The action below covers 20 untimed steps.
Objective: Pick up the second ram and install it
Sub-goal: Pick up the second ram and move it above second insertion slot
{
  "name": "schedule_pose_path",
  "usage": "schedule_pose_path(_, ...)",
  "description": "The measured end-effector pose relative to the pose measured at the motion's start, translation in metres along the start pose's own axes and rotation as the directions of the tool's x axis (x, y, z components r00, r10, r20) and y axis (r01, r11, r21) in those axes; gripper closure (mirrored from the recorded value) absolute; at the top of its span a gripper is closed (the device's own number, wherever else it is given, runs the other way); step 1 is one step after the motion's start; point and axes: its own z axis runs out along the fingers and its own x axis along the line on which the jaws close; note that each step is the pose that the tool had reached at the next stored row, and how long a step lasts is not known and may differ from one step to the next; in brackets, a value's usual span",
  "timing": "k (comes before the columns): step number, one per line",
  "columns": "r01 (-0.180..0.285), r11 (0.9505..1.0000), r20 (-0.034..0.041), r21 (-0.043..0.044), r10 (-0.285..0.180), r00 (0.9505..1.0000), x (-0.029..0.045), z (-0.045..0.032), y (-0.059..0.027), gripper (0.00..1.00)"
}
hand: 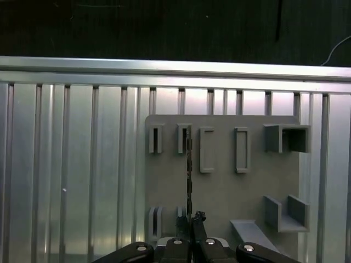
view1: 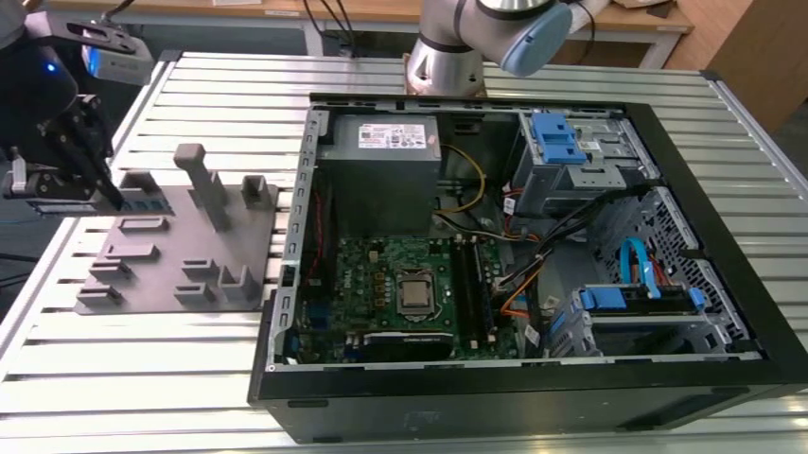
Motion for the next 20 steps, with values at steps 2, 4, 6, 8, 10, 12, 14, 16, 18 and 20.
schedule_pose_path(2,0.0,1.0,0.0,0.0,0.0,1.0,0.0,-0.004,-0.0001,0.86)
schedule_pose_path(4,0.0,1.0,0.0001,0.0001,0.0,1.0,0.0,-0.0079,-0.0001,0.86)
schedule_pose_path(6,0.0,1.0,0.0,0.0,0.0,1.0,0.0,-0.012,-0.0002,0.86)
schedule_pose_path(8,0.0,1.0,0.0,0.0,0.0,1.0,0.0,-0.016,-0.0003,0.86)
schedule_pose_path(10,0.0,1.0,0.0,0.0001,0.0,1.0,0.0,-0.0202,-0.0004,0.86)
schedule_pose_path(12,0.0,1.0,0.0,0.0,0.0,1.0,0.0,-0.0245,-0.0005,0.86)
schedule_pose_path(14,0.0,1.0,0.0,0.0,0.0,1.0,0.0,-0.0285,-0.0005,0.86)
schedule_pose_path(16,0.0,1.0,0.0,0.0001,0.0,1.0,0.0,-0.0326,-0.0006,0.86)
schedule_pose_path(18,0.0,1.0,0.0,0.0001,0.0,1.0,0.0,-0.037,-0.0006,0.86)
schedule_pose_path(20,0.0,1.0,0.0,0.0,0.0,1.0,0.0,-0.0421,-0.0007,0.86)
